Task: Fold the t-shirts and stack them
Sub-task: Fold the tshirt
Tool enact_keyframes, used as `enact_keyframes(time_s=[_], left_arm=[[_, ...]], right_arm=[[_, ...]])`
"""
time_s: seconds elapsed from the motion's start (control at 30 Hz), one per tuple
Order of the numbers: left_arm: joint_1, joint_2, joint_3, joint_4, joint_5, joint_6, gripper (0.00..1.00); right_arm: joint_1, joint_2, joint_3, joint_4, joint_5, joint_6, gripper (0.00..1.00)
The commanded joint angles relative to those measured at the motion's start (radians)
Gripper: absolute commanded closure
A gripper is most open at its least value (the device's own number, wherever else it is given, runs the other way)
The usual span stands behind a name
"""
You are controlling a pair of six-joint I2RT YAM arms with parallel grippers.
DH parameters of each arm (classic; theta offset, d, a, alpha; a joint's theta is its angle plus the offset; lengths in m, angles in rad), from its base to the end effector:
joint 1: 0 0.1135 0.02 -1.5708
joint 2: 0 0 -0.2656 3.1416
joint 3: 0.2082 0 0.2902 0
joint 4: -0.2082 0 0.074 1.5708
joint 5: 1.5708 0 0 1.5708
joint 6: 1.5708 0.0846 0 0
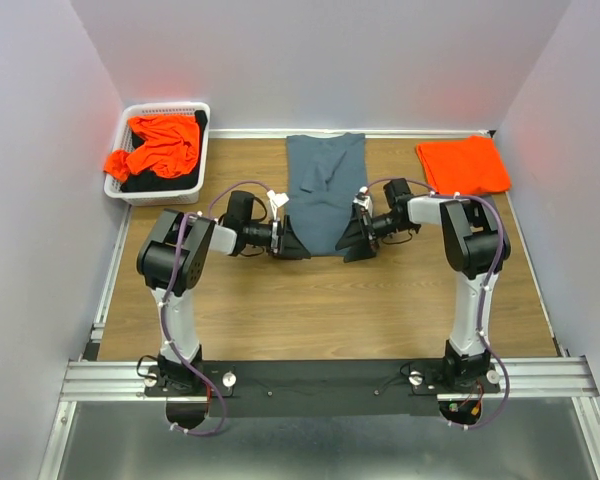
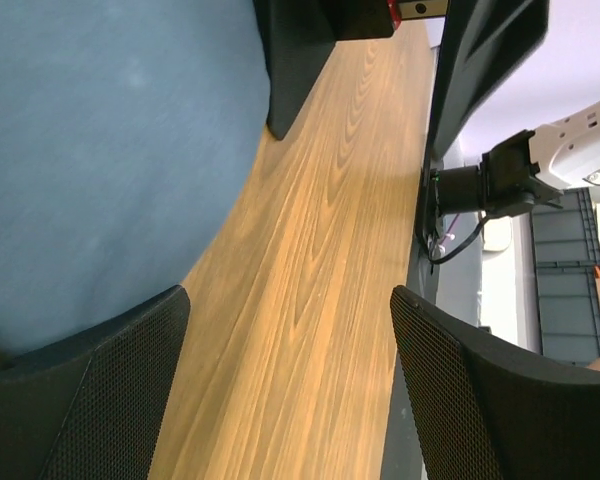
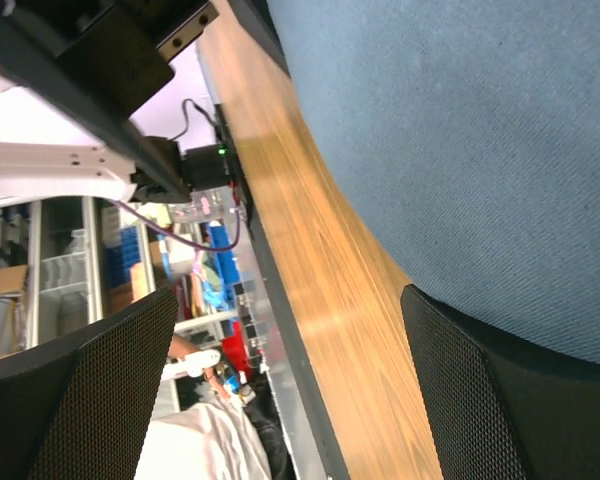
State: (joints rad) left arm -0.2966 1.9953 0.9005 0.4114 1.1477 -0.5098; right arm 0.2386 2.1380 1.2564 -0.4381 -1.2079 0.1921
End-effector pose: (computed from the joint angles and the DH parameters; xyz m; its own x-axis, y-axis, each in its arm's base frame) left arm 0.3572 -0.1898 0.0620 -0.9156 0.0703 -0.3959 0.4003 0.2524 -0.8810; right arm 0.3849 0.1750 0.0558 -0.9830 -0.1693 -0.0710 -0.1242 0.3284 0.9363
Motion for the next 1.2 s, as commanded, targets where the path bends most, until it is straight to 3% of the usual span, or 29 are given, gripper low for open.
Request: enact_keyframes(time_s=[0.0, 0.17, 0.3, 0.6, 0.9, 1.0, 1.17], left_arm=[[0.02, -0.012, -0.077, -0.048, -0.039, 0.042, 0.11], [-0.022, -0.182, -0.077, -0.095, -0.023, 0.077, 0.12], [-0.097, -0.254, -0.031, -0.027, -0.084, 0.016, 0.12], [-0.193, -0.041, 0.089, 0.162, -0.146, -0.199, 0.13], [-0.107, 0.131, 0.038, 0.121, -0.244, -0.23, 0.14], [-0.07, 0.096, 0.011, 0.107, -0.232, -0.204, 0.13], [-0.073, -0.097, -0.018, 0.104, -0.143, -0.144, 0.12]], right_arm=[[-0.032, 0.033, -0.069, -0.005, 0.061, -0.052, 0.0], [-0.027, -0.106, -0.023, -0.019, -0.01, 0.027, 0.0], [-0.021, -0.164, 0.05, -0.013, -0.012, 0.084, 0.0], [-0.031, -0.118, 0.048, -0.017, 0.068, 0.046, 0.0], [-0.081, 0.014, 0.028, -0.028, 0.142, -0.057, 0.0], [-0.081, 0.03, 0.002, -0.037, 0.162, -0.086, 0.0], [-0.081, -0.026, 0.017, -0.074, 0.122, -0.099, 0.01]])
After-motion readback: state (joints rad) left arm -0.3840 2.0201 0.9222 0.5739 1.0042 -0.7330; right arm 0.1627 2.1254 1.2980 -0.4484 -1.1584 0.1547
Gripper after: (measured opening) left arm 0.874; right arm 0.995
